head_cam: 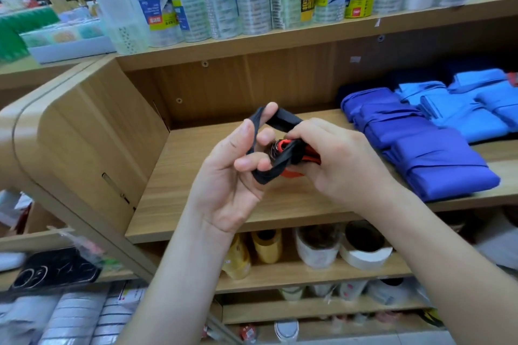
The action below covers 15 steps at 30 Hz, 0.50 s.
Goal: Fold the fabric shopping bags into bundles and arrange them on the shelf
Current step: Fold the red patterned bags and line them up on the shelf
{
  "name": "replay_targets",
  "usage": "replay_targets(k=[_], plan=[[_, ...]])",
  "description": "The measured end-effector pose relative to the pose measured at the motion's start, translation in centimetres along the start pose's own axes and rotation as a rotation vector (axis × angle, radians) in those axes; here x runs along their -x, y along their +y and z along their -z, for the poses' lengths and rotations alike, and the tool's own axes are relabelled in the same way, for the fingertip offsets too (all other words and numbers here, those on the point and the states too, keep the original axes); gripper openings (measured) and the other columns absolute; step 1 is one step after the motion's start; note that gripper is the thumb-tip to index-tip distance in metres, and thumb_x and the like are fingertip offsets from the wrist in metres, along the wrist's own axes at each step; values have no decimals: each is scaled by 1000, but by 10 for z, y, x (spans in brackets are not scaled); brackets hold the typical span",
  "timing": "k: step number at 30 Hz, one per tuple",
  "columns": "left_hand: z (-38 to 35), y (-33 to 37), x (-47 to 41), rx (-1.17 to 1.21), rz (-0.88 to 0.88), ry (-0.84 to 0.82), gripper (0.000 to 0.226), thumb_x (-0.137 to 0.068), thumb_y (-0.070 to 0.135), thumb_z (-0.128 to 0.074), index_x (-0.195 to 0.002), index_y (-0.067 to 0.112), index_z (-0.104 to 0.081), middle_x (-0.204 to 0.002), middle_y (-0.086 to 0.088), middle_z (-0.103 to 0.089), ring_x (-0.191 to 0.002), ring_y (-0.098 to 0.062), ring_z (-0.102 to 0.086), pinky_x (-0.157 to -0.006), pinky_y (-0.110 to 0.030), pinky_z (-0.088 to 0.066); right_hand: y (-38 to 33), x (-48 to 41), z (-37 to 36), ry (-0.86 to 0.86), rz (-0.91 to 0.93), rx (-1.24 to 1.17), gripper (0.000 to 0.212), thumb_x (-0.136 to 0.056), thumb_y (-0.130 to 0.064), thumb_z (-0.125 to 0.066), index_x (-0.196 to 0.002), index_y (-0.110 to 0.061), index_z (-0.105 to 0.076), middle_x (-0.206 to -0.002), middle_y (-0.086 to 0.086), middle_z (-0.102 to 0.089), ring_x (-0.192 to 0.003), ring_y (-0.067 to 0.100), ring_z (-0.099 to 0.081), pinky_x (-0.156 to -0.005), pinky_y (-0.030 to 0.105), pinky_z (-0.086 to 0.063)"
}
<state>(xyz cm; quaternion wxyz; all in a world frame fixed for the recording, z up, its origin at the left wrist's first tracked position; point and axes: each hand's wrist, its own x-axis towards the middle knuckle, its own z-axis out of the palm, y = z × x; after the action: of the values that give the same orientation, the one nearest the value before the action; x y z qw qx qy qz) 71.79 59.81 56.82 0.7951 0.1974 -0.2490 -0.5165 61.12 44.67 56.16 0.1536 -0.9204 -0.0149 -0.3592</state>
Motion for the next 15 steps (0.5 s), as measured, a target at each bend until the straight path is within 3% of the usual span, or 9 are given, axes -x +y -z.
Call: replay_targets(k=[3, 5, 11, 15], plan=[[-5, -6, 0, -77, -58, 243, 30, -83, 18, -69, -107, 0, -68, -67, 0, -48, -36, -3, -46, -46, -13, -49, 3, 4, 1, 52, -20, -57, 29, -78, -7, -74, -105, -9, -62, -99, 1, -65, -86, 19, -62, -71, 41, -55], [-7, -7, 0, -206, -106, 403, 20, -82, 19, -64, -91, 3, -70, -59, 4, -42, -32, -2, -38, -44, -12, -47, 7, 4, 2, 60, -12, -68, 29, -76, -3, -74, -103, -8, -62, -97, 1, -65, -85, 18, -61, -70, 38, -56], [5, -14, -3, -520, -249, 734, 11, -80, 12, -71, -89, 12, -63, -58, 1, -56, -41, -5, -45, -46, -18, -47, 9, 12, -8, 41, -13, -190, 31, -77, 0, -73, -103, -10, -61, -96, -3, -62, -84, 15, -60, -71, 35, -53], [12, -17, 2, -936, -359, 861, 11, -82, 13, -76, -87, 9, -67, -66, -5, -71, -61, -13, -67, -61, -24, -57, 7, 18, -13, 44, 37, -209, 34, -76, 6, -61, -107, -7, -63, -99, 0, -63, -88, 18, -61, -75, 35, -52]])
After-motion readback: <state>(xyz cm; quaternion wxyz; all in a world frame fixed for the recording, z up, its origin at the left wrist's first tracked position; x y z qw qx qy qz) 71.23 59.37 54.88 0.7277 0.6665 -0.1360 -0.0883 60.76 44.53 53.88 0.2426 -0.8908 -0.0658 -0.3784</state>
